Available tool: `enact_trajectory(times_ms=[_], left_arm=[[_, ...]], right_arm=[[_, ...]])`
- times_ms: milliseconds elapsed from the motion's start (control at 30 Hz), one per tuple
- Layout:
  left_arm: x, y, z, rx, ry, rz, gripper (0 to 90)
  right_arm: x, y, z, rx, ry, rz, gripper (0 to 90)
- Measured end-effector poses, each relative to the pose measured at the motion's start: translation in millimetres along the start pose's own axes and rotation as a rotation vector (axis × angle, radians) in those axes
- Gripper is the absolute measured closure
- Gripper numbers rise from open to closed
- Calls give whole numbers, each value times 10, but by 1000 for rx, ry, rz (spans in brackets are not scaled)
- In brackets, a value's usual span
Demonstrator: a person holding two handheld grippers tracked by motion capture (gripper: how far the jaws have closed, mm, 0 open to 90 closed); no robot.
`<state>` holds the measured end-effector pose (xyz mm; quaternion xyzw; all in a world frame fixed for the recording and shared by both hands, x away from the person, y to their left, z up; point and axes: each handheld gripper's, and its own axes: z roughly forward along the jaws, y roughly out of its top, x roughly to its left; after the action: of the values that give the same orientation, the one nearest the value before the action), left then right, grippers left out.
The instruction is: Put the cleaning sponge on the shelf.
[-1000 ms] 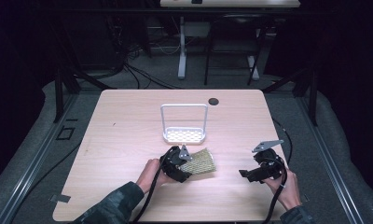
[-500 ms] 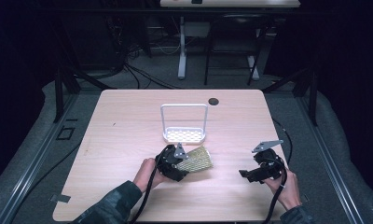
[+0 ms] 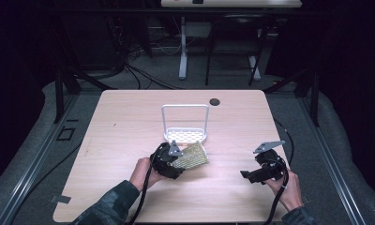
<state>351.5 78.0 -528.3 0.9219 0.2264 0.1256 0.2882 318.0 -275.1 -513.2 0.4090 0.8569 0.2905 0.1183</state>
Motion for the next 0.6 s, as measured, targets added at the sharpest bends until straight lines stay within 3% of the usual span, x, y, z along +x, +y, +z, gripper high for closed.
enact_trajectory(times_ms=[133,600], left_arm=[[35,-17,-16,-3,9,-18,362],[225,-69,-3,-5,116,-130,360]], right_arm=[[2,1,1,1,0,0,144],[27,10,-6,1,-4,-13,144]])
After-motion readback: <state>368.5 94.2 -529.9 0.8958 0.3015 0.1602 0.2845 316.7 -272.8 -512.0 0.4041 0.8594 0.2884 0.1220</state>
